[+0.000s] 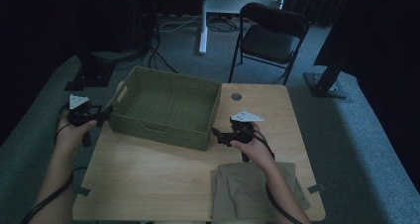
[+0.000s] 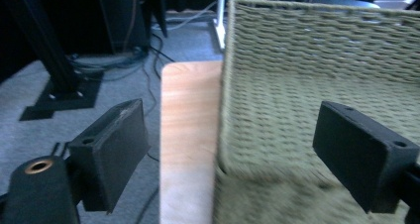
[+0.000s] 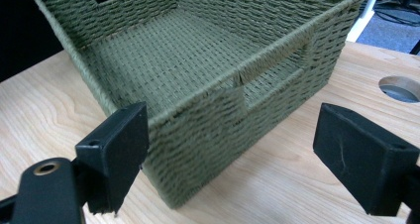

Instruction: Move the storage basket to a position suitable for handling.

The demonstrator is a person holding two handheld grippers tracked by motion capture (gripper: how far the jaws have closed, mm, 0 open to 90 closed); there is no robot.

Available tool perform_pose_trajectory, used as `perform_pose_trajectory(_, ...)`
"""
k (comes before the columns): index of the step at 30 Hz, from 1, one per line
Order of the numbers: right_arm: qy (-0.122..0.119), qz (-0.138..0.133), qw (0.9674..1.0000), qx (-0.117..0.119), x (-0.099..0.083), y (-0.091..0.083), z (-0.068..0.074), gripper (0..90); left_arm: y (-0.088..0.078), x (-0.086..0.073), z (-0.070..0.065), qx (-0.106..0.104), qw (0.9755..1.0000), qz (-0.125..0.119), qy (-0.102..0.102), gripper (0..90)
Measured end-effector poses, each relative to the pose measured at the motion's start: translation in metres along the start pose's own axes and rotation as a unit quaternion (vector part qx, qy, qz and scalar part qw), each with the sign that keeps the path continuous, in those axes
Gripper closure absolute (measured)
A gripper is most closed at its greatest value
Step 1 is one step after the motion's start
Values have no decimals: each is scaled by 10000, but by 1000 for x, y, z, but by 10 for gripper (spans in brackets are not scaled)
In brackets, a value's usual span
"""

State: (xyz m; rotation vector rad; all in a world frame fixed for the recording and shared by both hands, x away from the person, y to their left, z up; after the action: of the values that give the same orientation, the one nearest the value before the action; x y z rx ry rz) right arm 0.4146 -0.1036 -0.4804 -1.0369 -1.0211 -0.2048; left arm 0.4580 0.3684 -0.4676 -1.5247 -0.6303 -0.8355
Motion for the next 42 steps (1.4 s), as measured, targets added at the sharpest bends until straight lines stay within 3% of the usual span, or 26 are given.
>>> perform_pose_trajectory(2,59,-12,10000,-12,2,4,3,139,8,1,2,-26,9999,13,-131,173)
perform_pose_trajectory(5,-25,42,10000,-51,4,10,8,147,17,1,7,151,9998,100,-67,243)
perform_pose_trajectory(7,-79,88,9999,-71,4,14,11,154,23,-1,7,149,9998,144,-6,313)
perform_pose_trajectory(9,20,57,9999,-80,6,17,13,175,29,-2,7,164,9997,166,62,331)
perform_pose_trajectory(13,168,43,9997,-192,6,25,14,236,36,-5,3,140,9996,195,142,404)
perform_pose_trajectory(16,427,156,9989,-65,7,26,17,341,39,-7,0,34,9997,202,91,523)
perform_pose_trajectory(19,389,173,9990,-164,9,26,19,421,40,-6,-3,48,9997,200,128,627)
perform_pose_trajectory(25,578,282,9974,-330,12,28,24,504,41,-6,-8,235,9993,270,112,764)
perform_pose_trajectory(28,627,290,9966,-441,12,31,28,540,41,-6,-9,360,9989,287,97,798)
perform_pose_trajectory(34,711,390,9954,-511,14,31,32,665,37,-9,-12,346,9990,298,6,808)
perform_pose_trajectory(42,815,408,9940,-612,13,29,28,689,31,-14,-18,344,9989,241,-194,813)
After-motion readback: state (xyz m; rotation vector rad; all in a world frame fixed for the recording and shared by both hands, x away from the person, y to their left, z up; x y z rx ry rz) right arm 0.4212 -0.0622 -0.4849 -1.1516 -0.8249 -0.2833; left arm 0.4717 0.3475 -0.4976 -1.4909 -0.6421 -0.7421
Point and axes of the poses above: each handheld gripper's, and its own axes: y roughly forward along the jaws, x roughly out of its top, z roughly to its left, the point moved 5 cm from there along y, roughly forward along the jaws, and after that the axes turned 10 degrees about z, right-handed, at the moved point
